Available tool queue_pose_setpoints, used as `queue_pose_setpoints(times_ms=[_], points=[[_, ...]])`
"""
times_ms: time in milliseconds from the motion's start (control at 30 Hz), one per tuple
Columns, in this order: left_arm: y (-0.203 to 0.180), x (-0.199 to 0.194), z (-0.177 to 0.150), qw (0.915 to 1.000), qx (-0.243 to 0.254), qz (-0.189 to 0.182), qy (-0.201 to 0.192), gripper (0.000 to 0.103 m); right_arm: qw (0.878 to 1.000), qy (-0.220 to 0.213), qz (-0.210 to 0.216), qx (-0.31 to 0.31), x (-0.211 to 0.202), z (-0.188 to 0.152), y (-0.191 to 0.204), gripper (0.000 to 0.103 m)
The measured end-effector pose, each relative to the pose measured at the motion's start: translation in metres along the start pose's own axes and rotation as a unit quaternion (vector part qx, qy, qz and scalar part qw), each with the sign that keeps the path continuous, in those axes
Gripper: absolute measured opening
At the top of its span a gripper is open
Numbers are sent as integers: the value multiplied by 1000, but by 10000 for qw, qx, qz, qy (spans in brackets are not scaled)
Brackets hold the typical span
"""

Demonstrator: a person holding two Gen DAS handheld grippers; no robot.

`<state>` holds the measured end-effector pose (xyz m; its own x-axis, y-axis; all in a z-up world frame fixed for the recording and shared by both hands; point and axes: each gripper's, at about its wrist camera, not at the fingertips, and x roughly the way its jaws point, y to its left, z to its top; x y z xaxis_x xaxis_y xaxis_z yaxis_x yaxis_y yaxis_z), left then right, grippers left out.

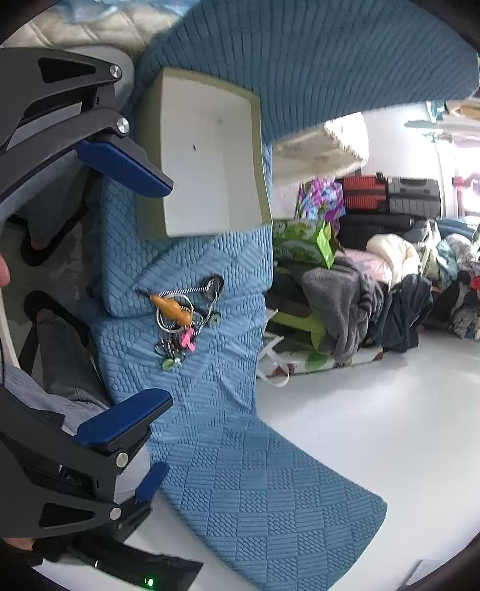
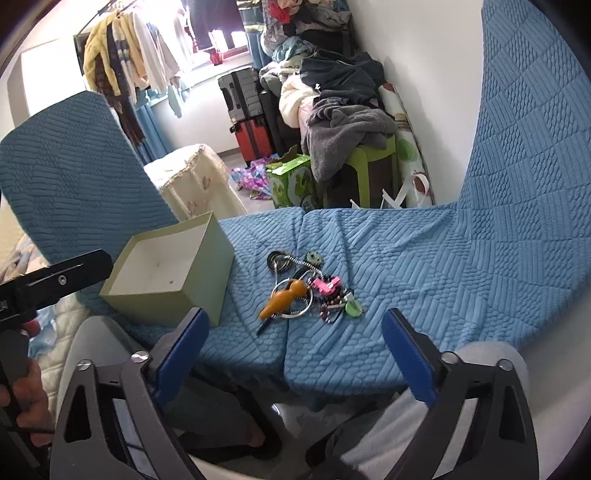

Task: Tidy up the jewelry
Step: 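Grasp the orange gourd pendant with the left tool while the right tool grasps the green round pendant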

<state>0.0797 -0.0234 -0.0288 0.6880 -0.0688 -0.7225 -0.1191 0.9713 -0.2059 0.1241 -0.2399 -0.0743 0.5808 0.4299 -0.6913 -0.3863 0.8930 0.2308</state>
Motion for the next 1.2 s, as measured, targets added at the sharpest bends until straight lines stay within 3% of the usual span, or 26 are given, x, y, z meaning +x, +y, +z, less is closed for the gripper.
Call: queue_pose_setpoints(times_ms=[33,167,233,333,500,533,567,633,867,933,1200], points=[[-1,6,3,10000,-12,-20,14,103,10000,31,58,61,6,1,-5,78],[-5,34,22,9999,-57,-138,-31,94,9993,89,194,294,35,11,-26,73],[-7,50,26,9997,-50,-237,33,87,9989,119,276,357,47,16,-36,64],[-11,75,24,9997,84,-198,145,79,9983,154,355,437,65,21,-50,63],[-17,111,8,9978,124,-505,405,72,9980,361,435,277,100,23,-66,63],[-21,120,2,9971,218,-589,428,66,9979,436,416,245,107,20,-69,62],[-22,127,-2,9963,177,-674,500,53,9974,566,398,220,116,19,-71,61],[-22,142,-8,9941,44,-799,732,43,9950,908,351,217,132,14,-75,46],[-22,177,-21,9927,249,-723,929,42,9895,1326,543,159,162,2,-72,42],[-22,181,-24,9941,479,-544,803,42,9887,1410,484,153,169,-1,-74,31],[-17,213,-35,9895,826,-332,1138,41,9866,1605,292,105,188,-4,-76,27]])
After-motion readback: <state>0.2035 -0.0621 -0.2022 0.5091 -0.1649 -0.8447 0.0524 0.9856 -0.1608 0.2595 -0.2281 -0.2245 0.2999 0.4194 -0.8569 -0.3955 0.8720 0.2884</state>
